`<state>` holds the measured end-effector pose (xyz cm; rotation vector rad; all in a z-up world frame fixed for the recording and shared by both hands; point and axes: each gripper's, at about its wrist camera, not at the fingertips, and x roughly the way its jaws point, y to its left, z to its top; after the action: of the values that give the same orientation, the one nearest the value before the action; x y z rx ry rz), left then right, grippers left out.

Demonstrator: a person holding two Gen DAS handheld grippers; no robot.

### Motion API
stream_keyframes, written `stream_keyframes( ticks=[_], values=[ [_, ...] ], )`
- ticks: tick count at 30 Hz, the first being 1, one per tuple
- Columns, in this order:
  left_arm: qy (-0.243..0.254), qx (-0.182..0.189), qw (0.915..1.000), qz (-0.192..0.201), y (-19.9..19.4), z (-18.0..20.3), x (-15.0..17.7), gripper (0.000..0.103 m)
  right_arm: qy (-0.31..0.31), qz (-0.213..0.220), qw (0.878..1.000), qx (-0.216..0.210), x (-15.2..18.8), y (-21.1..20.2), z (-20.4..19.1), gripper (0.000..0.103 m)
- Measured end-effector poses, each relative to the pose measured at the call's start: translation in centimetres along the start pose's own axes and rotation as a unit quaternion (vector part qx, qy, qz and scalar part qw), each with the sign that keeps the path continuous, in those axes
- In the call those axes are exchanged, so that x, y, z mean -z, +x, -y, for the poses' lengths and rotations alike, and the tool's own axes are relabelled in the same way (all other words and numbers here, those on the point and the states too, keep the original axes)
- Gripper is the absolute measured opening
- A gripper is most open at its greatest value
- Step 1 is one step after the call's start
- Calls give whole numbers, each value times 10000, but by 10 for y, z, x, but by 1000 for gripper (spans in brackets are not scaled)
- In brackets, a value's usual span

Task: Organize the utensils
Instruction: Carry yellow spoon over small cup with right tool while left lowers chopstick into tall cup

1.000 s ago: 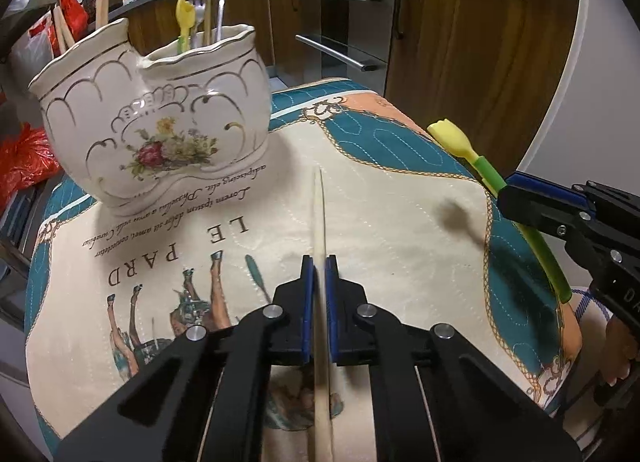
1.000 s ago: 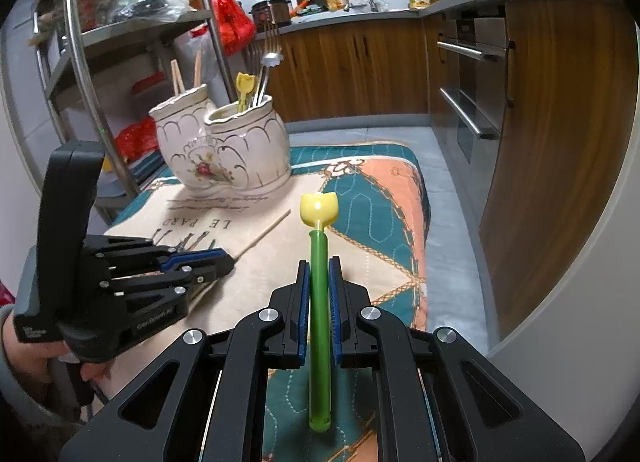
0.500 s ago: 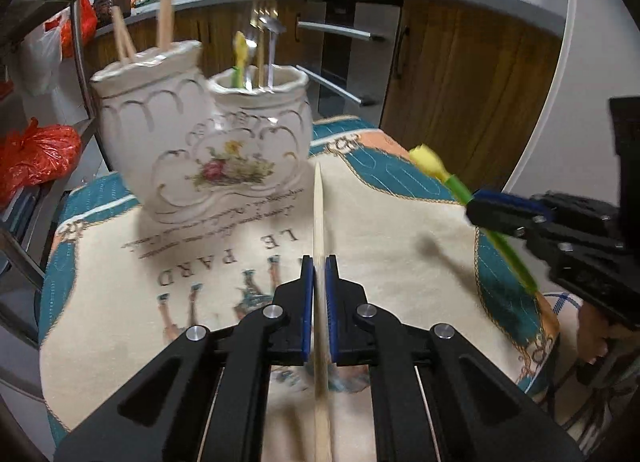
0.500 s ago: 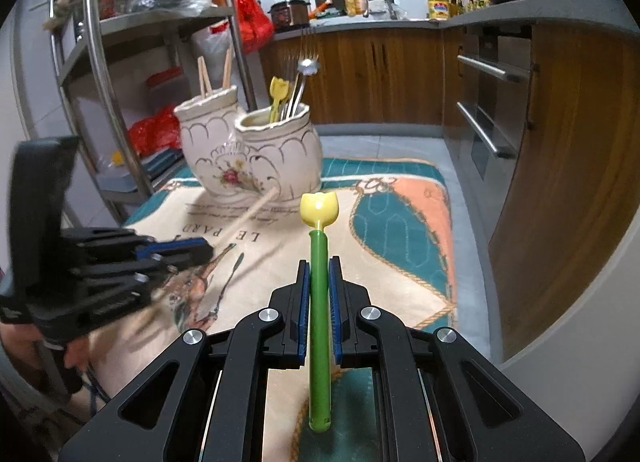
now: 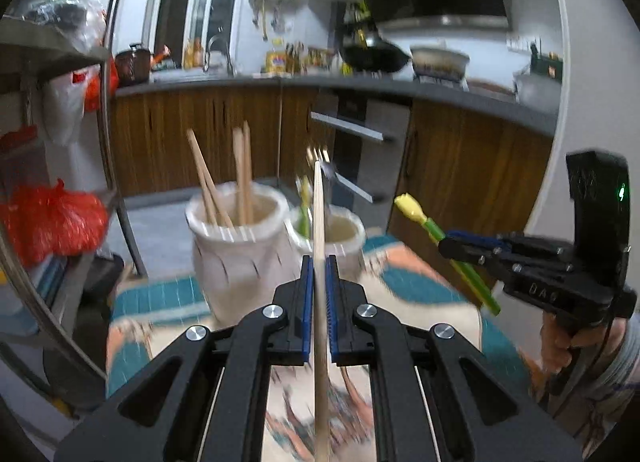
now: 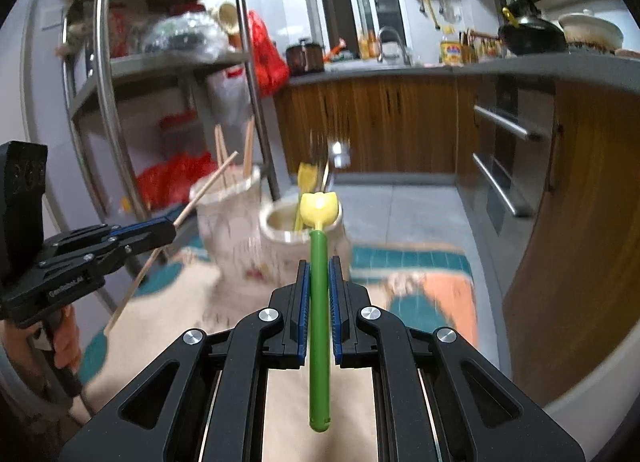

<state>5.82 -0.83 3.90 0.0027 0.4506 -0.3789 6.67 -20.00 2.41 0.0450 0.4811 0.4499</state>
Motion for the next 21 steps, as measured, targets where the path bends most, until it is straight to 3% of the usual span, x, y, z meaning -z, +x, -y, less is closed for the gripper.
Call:
stream_keyframes(
  ticks=[6,13,21],
  values=[
    [-359,90,9958,841,13,-32,-44,6,483,548,9964,-439,-42,31,9,10],
    [-701,106,9886,1332,50,-55,-75,6,1116,939,9848,-948,-68,80,18,10],
    [-568,-316,9826,1739,70,-61,-68,6,839,1141,9877,-661,-62,115,6,10]
  ],
)
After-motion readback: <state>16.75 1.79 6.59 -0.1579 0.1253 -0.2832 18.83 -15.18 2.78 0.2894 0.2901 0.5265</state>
